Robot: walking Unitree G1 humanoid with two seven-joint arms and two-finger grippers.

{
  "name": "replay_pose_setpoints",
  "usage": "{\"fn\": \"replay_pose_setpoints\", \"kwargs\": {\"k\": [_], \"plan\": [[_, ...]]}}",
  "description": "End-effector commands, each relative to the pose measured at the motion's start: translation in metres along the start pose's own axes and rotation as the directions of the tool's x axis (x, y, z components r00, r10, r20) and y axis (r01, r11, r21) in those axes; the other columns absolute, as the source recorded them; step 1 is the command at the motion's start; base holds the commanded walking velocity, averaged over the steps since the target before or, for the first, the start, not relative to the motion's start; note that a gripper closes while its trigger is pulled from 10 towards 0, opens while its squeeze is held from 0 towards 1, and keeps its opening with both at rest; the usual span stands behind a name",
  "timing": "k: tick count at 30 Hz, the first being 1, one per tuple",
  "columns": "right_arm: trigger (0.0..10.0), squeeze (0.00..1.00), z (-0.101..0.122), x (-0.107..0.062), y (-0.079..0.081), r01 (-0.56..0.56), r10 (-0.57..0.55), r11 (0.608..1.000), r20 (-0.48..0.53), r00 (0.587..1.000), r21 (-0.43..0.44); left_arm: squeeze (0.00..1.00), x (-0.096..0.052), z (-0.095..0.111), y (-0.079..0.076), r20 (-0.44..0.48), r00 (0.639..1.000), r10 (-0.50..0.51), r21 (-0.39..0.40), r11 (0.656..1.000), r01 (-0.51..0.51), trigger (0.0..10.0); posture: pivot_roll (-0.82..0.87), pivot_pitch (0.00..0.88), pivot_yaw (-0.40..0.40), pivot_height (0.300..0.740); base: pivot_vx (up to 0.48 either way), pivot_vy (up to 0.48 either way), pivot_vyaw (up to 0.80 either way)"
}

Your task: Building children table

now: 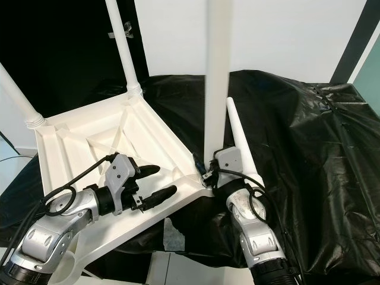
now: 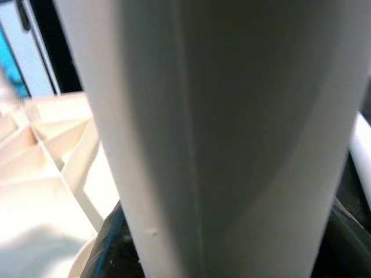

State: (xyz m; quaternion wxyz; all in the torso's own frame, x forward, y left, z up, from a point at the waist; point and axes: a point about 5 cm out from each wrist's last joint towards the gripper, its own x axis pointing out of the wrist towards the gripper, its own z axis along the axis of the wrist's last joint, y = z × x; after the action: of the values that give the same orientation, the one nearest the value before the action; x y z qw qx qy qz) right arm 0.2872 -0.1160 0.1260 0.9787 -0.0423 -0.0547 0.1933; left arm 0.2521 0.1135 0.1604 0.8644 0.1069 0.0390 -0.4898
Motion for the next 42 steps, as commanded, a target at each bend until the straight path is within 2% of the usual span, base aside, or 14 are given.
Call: {"fn": "replay_pose_setpoints", "kwargs": {"k": [1, 9, 12, 15, 21, 26, 28, 29, 33, 36, 38, 42], "plan": [[10.0, 0.00, -0.031, -0.010, 0.002, 0.007, 0.004, 0.998, -0.167, 0.986, 0.068, 0.00, -0.003, 0.002, 0.003, -0.010, 1.000, 0.010, 0.018, 1.000, -0.010, 10.0, 0.06, 0.000, 0.049, 0.740, 0.000, 0.000, 0.00], [10.0, 0.00, -0.032, -0.009, 0.000, 0.027, -0.008, 0.995, -0.181, 0.983, 0.100, 0.00, -0.003, 0.002, 0.003, -0.010, 1.000, 0.008, 0.022, 1.000, -0.008, 10.0, 0.06, 0.000, 0.049, 0.740, 0.000, 0.000, 0.00], [10.0, 0.00, -0.034, -0.011, -0.003, 0.059, -0.031, 0.988, -0.191, 0.981, 0.144, 0.00, -0.003, 0.002, 0.003, -0.009, 1.000, 0.007, 0.024, 1.000, -0.007, 10.0, 0.06, 0.000, 0.047, 0.740, 0.000, 0.000, 0.00], [10.0, 0.00, -0.040, -0.015, -0.011, 0.158, -0.103, 0.955, -0.219, 0.970, 0.251, 0.00, -0.002, 0.003, 0.003, -0.007, 1.000, 0.006, 0.027, 1.000, -0.006, 10.0, 0.06, 0.000, 0.048, 0.740, 0.000, 0.000, 0.00], [10.0, 0.00, -0.045, -0.018, -0.018, 0.227, -0.155, 0.928, -0.248, 0.956, 0.297, 0.00, -0.002, 0.003, 0.003, -0.006, 1.000, 0.003, 0.032, 0.999, -0.003, 10.0, 0.05, 0.000, 0.051, 0.740, 0.000, 0.000, 0.00], [10.0, 0.00, -0.046, -0.020, -0.017, 0.199, -0.143, 0.953, -0.241, 0.960, 0.227, 0.00, -0.001, 0.005, 0.004, -0.003, 1.000, 0.004, 0.033, 0.999, -0.004, 10.0, 0.05, 0.000, 0.051, 0.740, 0.000, 0.000, 0.00], [10.0, 0.00, -0.045, -0.022, -0.015, 0.153, -0.122, 0.979, -0.211, 0.970, 0.136, 0.00, -0.001, 0.005, 0.005, -0.002, 1.000, 0.007, 0.034, 0.999, -0.007, 10.0, 0.05, 0.000, 0.052, 0.740, 0.000, 0.000, 0.00], [10.0, 0.00, -0.045, -0.022, -0.015, 0.153, -0.122, 0.979, -0.211, 0.970, 0.136, 0.00, -0.001, 0.005, 0.005, -0.002, 1.000, 0.007, 0.034, 0.999, -0.007, 10.0, 0.05, 0.000, 0.052, 0.740, 0.000, 0.000, 0.00], [10.0, 0.00, -0.042, -0.027, -0.006, 0.048, -0.048, 0.999, -0.142, 0.989, -0.004, 0.00, -0.001, 0.006, 0.007, 0.001, 1.000, 0.016, 0.036, 0.999, -0.016, 10.0, 0.05, 0.000, 0.057, 0.740, 0.000, 0.000, 0.00], [10.0, 0.00, -0.043, -0.028, -0.004, 0.031, -0.033, 0.999, -0.130, 0.991, -0.019, 0.00, -0.002, 0.007, 0.008, 0.002, 1.000, 0.019, 0.037, 0.999, -0.019, 10.0, 0.05, 0.000, 0.059, 0.740, 0.000, 0.000, 0.00], [10.0, 0.00, -0.046, -0.031, -0.003, 0.037, -0.036, 0.999, -0.122, 0.992, 0.007, 0.00, -0.002, 0.008, 0.009, 0.003, 1.000, 0.022, 0.040, 0.999, -0.022, 10.0, 0.06, 0.000, 0.061, 0.740, 0.000, 0.000, 0.00], [10.0, 0.00, -0.048, -0.035, -0.002, 0.025, -0.031, 0.998, -0.112, 0.993, -0.055, 0.00, -0.003, 0.009, 0.011, 0.002, 1.000, 0.027, 0.043, 0.999, -0.027, 10.0, 0.06, 0.000, 0.067, 0.740, 0.000, 0.000, 0.00]]}}
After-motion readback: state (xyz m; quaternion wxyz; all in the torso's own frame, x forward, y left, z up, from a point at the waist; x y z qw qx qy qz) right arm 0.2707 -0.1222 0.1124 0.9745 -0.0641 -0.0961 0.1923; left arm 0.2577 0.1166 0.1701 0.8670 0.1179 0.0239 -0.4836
